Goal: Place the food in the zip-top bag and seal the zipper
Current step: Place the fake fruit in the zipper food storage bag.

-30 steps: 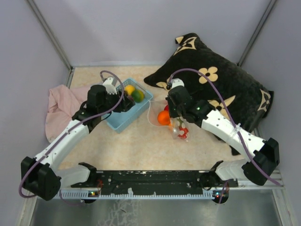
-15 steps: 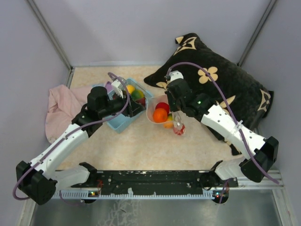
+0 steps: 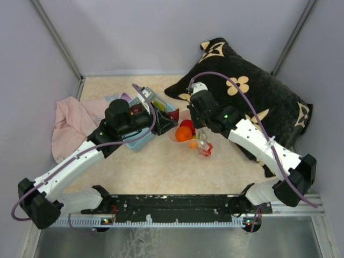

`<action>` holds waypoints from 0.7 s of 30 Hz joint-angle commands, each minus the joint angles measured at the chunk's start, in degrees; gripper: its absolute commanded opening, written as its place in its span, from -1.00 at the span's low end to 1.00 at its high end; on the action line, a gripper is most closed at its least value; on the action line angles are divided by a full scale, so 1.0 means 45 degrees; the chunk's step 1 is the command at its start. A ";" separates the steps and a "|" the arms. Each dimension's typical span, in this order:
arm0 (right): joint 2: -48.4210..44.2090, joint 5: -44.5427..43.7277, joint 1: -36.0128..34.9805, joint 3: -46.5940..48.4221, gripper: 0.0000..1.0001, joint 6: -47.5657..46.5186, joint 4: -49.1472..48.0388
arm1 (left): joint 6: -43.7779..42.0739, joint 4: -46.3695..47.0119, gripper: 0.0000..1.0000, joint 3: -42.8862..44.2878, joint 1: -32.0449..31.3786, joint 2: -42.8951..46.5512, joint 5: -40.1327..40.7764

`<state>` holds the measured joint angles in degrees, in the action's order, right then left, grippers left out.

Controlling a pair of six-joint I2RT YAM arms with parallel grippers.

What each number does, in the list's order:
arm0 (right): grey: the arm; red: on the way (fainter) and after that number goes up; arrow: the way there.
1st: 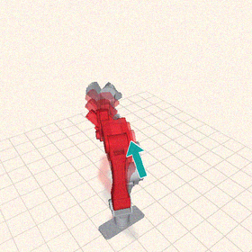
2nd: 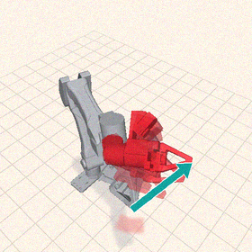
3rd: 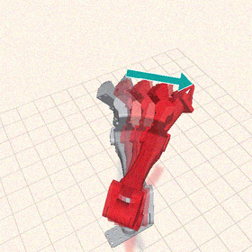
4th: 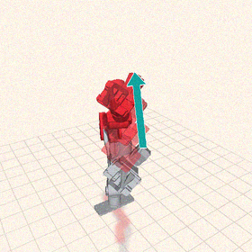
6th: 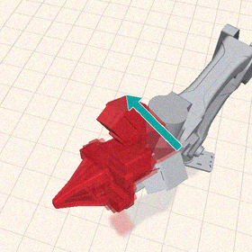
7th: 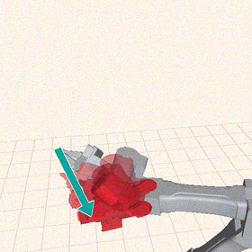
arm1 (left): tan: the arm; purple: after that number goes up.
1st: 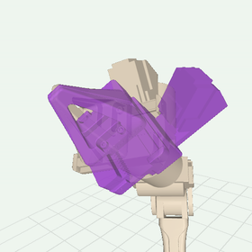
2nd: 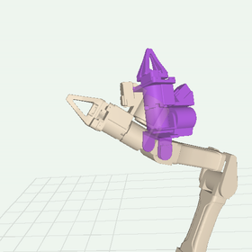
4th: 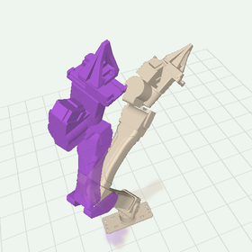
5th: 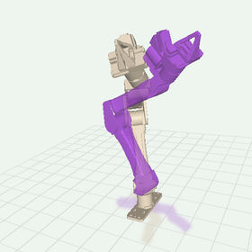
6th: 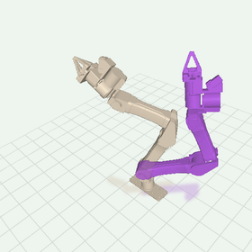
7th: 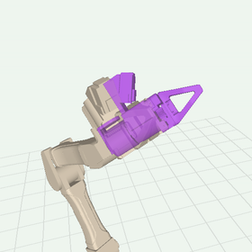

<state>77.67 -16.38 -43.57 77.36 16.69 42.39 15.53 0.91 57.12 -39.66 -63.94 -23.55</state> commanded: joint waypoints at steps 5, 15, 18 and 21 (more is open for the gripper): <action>-0.0141 0.0239 0.0054 0.0539 -1.00 0.0080 -0.0794 | -0.1090 0.0856 0.01 -0.0096 -0.0619 -0.0815 0.0513; -0.0092 0.0590 0.0053 0.0602 -1.00 0.0043 -0.1047 | -0.2898 0.0273 0.04 -0.0413 -0.1000 -0.1224 0.0166; -0.0139 0.0679 0.0053 0.0555 -1.00 0.0004 -0.1144 | -0.3299 0.0310 0.05 -0.0595 -0.1005 -0.1301 0.0235; -0.0212 0.0732 0.0054 0.0485 -1.00 -0.0044 -0.1216 | -0.3498 0.0246 0.07 -0.0564 -0.1010 -0.1583 0.0132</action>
<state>77.67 -13.82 -43.57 77.36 16.71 41.01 3.49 1.85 54.89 -43.79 -70.22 -21.98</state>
